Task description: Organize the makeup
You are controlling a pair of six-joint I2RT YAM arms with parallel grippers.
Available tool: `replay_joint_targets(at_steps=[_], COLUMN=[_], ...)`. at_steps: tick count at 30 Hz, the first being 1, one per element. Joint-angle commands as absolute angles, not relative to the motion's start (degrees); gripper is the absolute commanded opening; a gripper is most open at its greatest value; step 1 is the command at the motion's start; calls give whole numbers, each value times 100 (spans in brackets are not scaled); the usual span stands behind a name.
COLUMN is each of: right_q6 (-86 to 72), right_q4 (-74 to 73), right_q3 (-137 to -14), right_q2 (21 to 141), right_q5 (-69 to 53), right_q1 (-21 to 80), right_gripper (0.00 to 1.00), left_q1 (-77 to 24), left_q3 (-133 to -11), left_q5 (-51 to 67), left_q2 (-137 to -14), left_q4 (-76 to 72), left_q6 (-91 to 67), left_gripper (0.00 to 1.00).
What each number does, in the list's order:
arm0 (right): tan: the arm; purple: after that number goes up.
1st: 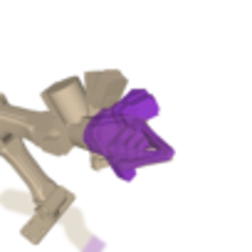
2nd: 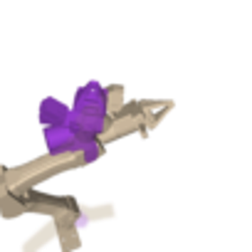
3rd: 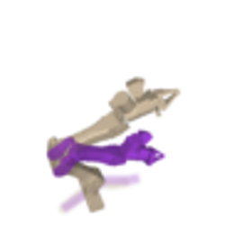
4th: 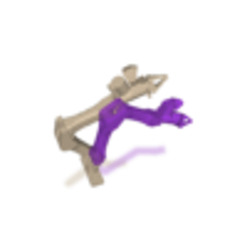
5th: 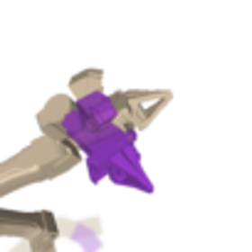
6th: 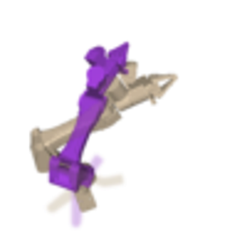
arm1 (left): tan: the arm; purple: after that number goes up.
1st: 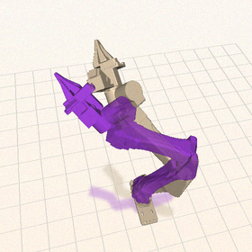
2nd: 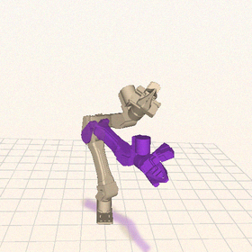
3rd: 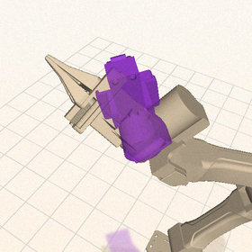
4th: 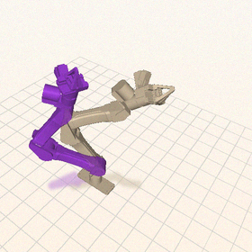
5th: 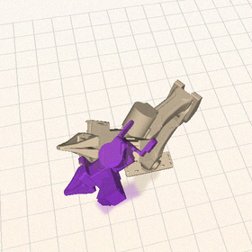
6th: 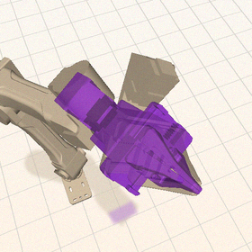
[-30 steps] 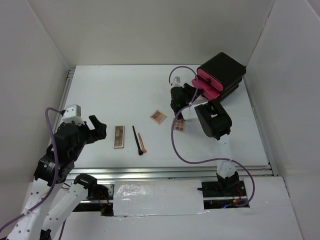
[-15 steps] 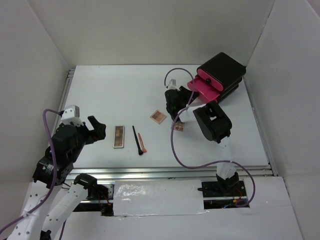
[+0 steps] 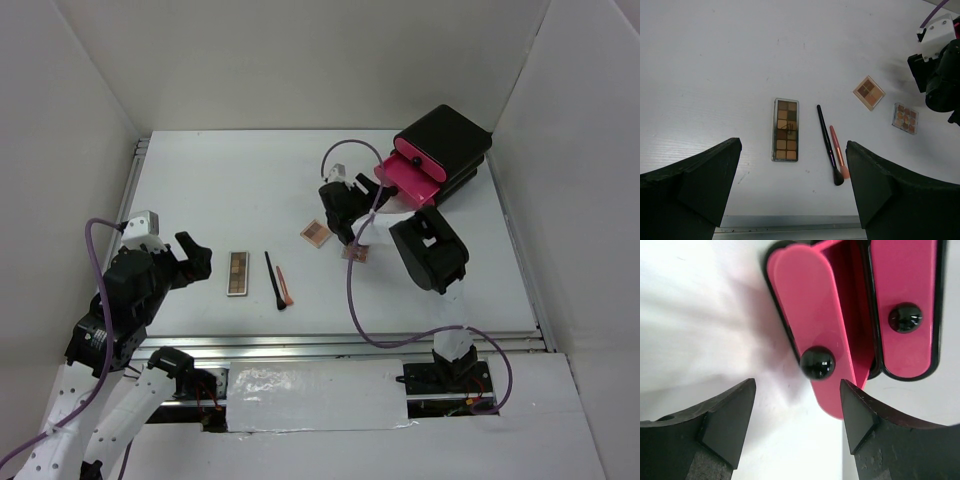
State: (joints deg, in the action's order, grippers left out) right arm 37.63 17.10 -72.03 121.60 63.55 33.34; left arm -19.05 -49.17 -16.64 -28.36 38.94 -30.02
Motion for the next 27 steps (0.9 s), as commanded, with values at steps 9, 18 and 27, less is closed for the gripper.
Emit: replay_joint_targets(at_steps=[9,18,27], right_q6=[1784,-135,-2985], right_q4=[-78,-2353,-2776], right_q3=[-7927,-8429,-8119], right_q2=[11135,10320,9755], right_q5=[5669,2377,1416], right_q1=[3675,3638,4991], right_gripper=[75,59,49], left_q1=[-1934,-1925,-1925], left_q3=[-4931,-4931,-4940], left_q5=[-1723,-1723,-1749], left_q2=[-2821,-2874,-2909], left_q4=[3709,3700,3718], left_q6=[-2953,-2953,-2962], left_gripper=[99,99,99])
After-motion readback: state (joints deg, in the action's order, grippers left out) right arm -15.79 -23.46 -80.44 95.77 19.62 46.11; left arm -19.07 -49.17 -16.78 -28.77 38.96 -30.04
